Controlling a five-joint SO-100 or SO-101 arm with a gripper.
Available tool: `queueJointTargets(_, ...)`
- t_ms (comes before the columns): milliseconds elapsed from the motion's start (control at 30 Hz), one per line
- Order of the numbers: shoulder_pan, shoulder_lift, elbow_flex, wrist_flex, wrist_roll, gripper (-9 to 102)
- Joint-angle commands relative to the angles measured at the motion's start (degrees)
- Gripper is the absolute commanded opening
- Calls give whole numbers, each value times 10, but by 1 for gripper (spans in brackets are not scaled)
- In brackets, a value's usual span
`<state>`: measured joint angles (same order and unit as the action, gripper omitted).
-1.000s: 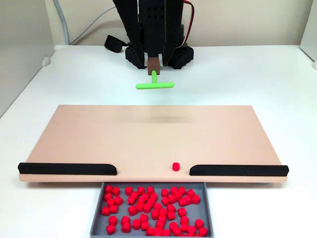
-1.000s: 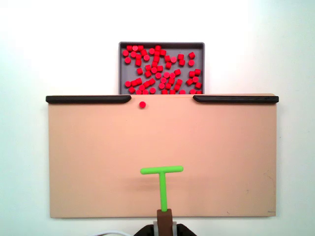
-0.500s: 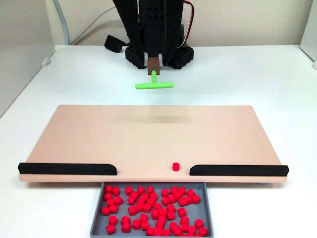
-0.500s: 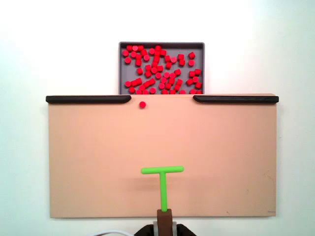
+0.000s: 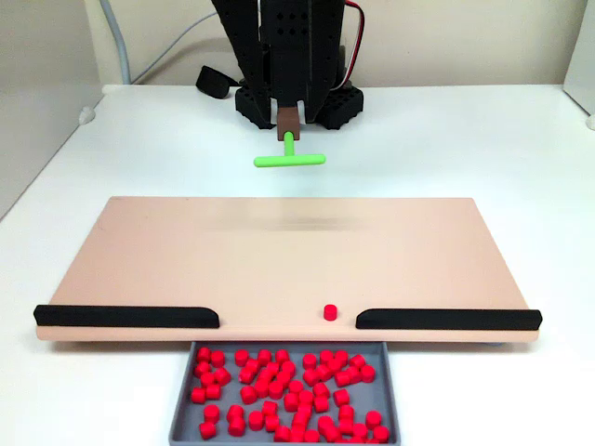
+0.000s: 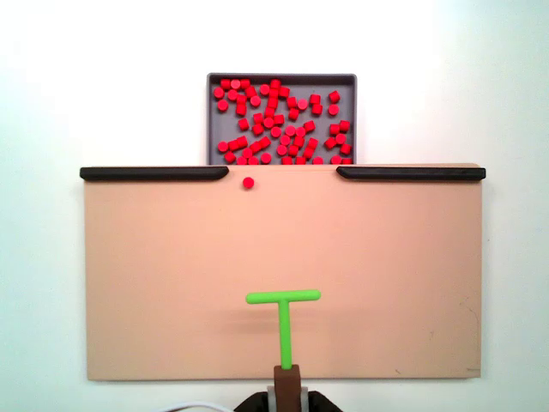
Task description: Push granules from bottom to the grey container
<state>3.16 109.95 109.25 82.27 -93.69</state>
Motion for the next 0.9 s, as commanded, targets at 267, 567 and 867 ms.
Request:
queueJointTargets(267,-4,15,-7,-2,4,0)
queueJointTargets(567,0,19,-3,-2,3,0)
queueJointTargets(867,-3,3,-3,-2,9,0)
